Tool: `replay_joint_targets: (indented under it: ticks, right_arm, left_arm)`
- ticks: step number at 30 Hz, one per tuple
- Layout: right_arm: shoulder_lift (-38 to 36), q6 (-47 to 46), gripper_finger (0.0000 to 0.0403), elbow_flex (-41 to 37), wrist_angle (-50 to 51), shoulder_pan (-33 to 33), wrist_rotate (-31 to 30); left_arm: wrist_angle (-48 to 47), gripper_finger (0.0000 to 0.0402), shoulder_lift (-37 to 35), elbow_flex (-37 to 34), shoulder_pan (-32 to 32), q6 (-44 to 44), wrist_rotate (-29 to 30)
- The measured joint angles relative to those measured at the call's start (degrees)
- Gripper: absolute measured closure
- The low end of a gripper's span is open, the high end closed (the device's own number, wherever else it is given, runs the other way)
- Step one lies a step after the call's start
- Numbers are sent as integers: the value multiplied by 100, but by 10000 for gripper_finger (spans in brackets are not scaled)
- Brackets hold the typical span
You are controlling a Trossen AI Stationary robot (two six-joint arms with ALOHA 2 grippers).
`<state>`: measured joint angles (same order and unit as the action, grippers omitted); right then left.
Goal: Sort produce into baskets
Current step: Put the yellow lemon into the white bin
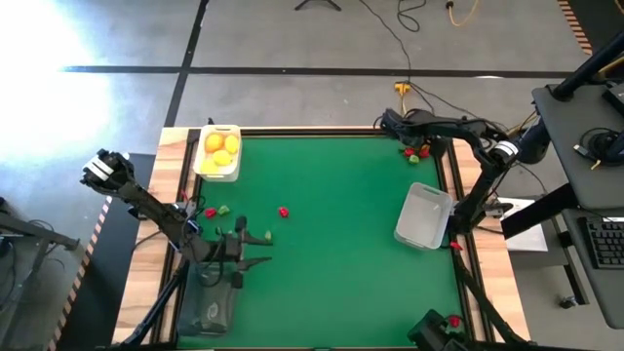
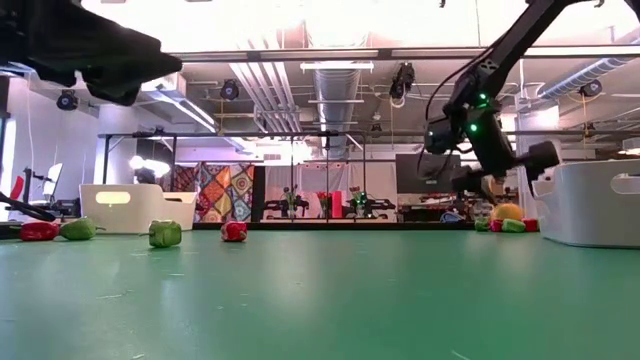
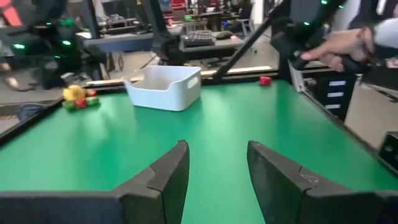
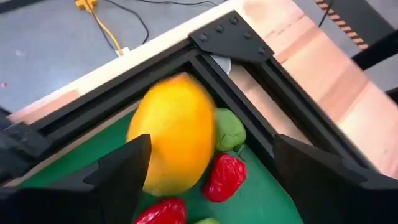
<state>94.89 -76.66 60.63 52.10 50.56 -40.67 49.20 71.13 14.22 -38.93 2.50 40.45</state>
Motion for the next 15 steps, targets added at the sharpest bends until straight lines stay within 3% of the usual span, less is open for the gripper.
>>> replay_joint_targets:
  ticks: [6, 15]
  right_arm:
    - [0, -131, 88, -384, -1152, 9, 59]
    - [17, -294, 96, -474, -1201, 128, -189]
  left_arm:
    - [-1, 256, 0, -2, 4, -167, 281]
    - [-29, 256, 0, -2, 4, -199, 408]
